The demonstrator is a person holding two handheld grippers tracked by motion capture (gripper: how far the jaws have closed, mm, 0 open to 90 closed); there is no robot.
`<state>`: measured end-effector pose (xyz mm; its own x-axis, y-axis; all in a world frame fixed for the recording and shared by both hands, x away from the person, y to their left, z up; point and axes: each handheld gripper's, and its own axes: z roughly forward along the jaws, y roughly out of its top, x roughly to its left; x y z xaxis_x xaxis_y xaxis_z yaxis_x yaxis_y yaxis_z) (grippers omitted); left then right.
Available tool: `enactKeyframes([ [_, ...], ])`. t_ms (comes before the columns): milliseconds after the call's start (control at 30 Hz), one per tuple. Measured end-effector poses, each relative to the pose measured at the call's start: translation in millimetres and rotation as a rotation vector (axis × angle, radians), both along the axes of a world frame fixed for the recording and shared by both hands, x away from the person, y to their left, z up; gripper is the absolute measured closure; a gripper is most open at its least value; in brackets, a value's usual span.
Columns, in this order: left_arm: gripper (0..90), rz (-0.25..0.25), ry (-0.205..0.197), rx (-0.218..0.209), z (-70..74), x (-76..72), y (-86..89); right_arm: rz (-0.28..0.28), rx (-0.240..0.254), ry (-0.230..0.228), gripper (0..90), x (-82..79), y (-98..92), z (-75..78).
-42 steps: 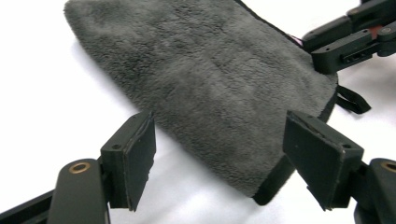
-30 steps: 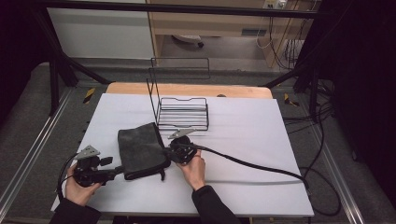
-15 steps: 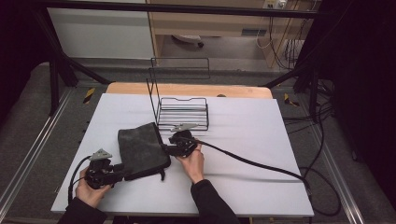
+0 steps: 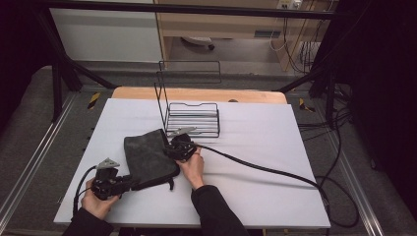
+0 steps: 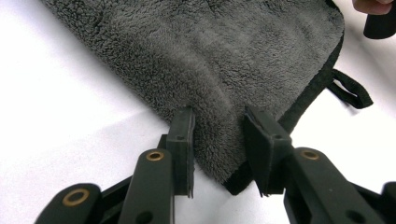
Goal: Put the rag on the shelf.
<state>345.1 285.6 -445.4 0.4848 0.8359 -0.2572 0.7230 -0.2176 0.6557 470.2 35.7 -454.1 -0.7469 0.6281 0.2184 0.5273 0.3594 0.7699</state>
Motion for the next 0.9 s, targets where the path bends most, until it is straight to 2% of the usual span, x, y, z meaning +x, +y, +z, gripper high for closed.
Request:
enactKeyframes([
  [67,64.9,-0.004,-0.002,0.001,0.4,-0.2,0.2,-0.005,0.003,0.0,83.8,0.7,-0.6,1.4],
  [133,67.6,-0.008,-0.007,0.002,1.3,-0.7,0.4,-0.027,-0.014,-0.062,84.3,-0.9,-2.0,5.8],
  [200,69.9,-0.01,-0.006,0.002,1.8,-0.6,0.6,-0.046,-0.009,-0.099,84.3,-0.9,-2.9,10.1],
  [233,69.9,-0.011,-0.002,-0.003,1.8,-0.4,1.0,-0.049,-0.009,-0.092,83.5,-0.2,-2.8,10.6],
  [333,69.2,-0.011,-0.002,-0.009,1.8,-0.8,2.4,-0.055,-0.064,-0.073,74.0,2.4,-5.6,6.8],
  [367,68.1,-0.008,-0.004,-0.009,1.8,-1.2,2.6,-0.056,-0.063,-0.069,70.0,0.8,-7.4,7.9],
  [467,65.8,-0.009,-0.003,-0.016,1.4,-2.0,2.8,-0.033,-0.033,-0.058,53.2,-9.3,-16.8,15.6],
  [600,65.0,-0.008,0.006,-0.034,-0.9,-0.9,4.0,0.007,-0.054,-0.03,43.1,-31.2,-27.6,16.4],
  [700,64.9,-0.005,-0.005,-0.027,-1.8,-2.2,2.1,0.032,-0.078,0.002,40.7,-42.3,-30.0,8.0],
  [767,64.7,-0.003,-0.008,-0.016,-1.6,-2.9,0.4,0.036,-0.083,0.005,40.5,-46.1,-29.5,2.6],
  [833,64.7,-0.003,-0.009,-0.013,-1.8,-2.9,-0.4,0.024,-0.063,0.034,40.4,-45.9,-29.0,-0.9],
  [900,64.8,-0.001,-0.008,-0.012,-1.7,-2.6,-1.2,0.021,-0.055,0.041,40.6,-45.5,-28.5,-1.0],
])
